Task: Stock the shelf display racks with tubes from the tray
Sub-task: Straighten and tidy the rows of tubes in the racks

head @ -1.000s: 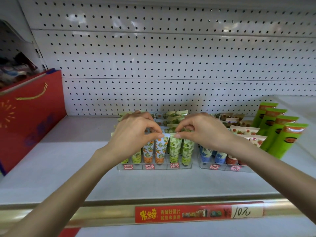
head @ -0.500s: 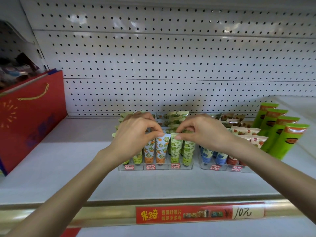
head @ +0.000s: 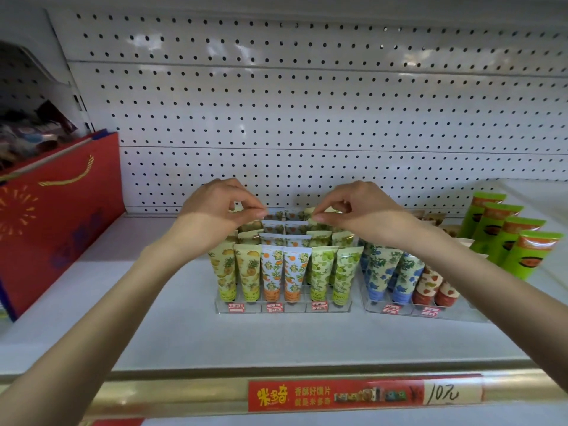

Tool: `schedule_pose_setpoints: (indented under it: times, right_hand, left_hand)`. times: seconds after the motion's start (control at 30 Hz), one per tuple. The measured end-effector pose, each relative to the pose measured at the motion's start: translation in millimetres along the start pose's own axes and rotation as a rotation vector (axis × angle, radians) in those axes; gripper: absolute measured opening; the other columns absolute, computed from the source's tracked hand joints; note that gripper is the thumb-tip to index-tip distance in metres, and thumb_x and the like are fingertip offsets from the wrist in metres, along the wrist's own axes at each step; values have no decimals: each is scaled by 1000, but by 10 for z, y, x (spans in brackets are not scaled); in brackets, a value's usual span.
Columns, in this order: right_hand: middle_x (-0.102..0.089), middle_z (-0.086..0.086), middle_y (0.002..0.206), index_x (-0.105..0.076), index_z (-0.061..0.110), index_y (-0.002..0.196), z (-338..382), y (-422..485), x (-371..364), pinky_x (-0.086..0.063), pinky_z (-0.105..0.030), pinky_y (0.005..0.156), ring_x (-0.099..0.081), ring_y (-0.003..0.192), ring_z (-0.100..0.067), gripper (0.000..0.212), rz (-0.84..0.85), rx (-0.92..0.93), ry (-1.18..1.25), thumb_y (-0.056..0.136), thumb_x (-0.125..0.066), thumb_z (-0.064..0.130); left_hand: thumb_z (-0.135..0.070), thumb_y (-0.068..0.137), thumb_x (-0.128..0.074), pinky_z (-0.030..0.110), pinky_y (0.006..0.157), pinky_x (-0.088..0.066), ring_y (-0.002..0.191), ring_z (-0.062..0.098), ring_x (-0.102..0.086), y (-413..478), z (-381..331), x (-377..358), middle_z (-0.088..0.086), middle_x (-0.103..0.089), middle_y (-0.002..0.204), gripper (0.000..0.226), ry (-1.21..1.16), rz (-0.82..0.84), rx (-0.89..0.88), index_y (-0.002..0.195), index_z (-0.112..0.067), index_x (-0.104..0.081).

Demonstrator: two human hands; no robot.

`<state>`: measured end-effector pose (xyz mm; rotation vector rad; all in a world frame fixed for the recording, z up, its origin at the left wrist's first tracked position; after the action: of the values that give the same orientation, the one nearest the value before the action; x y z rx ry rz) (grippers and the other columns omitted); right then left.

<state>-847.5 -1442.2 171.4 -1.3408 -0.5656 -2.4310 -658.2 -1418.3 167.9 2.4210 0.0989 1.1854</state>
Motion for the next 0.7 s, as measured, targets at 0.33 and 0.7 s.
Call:
schedule_pose_setpoints:
  times: [0.33,0.7]
  right_hand:
    - [-42,7,62,-71,22,89,-1,329,-116,-34,-25,60,-39,55,-8,13,48,8,-21,87,-64,33]
    - [-39,9,61,-71,19,91,343,631,-394,-31,-23,57,-37,54,-5,15,113,111,-32,86,-65,31]
  left_hand:
    - [-31,81,-68,21,64,-36,65,2,-46,128,278,108,-9,-64,87,5,-52,-1,89,83,-28,-72]
    - [-32,79,-71,23,63,-36,58,0,-46,169,599,131,-7,-65,88,8,-81,49,146,82,-25,-73]
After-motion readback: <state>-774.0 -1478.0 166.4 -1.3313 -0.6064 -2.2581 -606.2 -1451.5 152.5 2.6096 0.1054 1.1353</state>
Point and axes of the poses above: each hand's wrist, its own y-axis towards the middle knuckle, its own x-axis out of the back of the hand, z = x × y, the point moved 8 cm from there along y, towards the middle knuckle
